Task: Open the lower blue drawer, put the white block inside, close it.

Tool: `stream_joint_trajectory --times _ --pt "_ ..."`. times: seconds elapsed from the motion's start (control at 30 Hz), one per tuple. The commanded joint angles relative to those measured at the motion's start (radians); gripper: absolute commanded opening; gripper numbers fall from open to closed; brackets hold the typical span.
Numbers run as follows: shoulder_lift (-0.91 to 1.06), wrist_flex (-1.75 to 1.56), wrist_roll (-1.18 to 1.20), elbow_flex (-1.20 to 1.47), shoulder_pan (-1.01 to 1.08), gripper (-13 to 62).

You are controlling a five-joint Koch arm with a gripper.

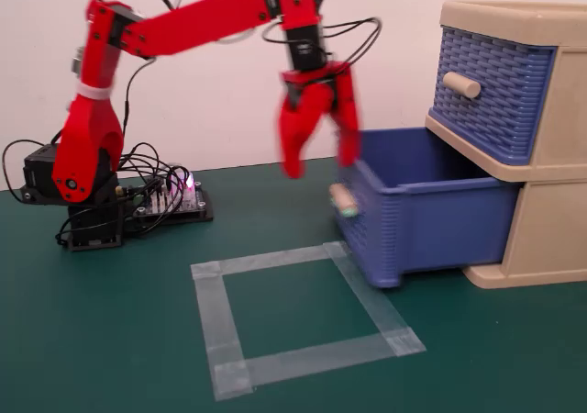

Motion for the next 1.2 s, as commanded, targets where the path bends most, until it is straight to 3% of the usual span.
stream_joint_trajectory --times 0.0,0.2,0.33,0.43,0.53,0.67,0.77,0.9,1.0,1.17 --pt "-0.083 -0.164 0.014 -0.106 -0.038 33.7" --pt "-0.357 -0.416 0.103 -0.483 -0.095 33.8" --pt "-0.411 -0.379 0.117 -0.64 -0.095 33.9" --pt "-0.259 -0.058 0.115 -0.663 -0.084 33.8" --pt "-0.015 0.399 0.066 -0.649 0.063 33.9" --pt "0.288 0.371 -0.173 -0.342 0.318 33.8" --pt "0.529 0.344 -0.555 0.137 0.607 33.8" --pt "0.681 0.262 -0.991 0.719 0.957 33.9" --pt "0.833 0.1 -1.075 1.155 1.043 33.8" --pt "1.173 -0.064 -1.068 1.643 1.054 34.1"
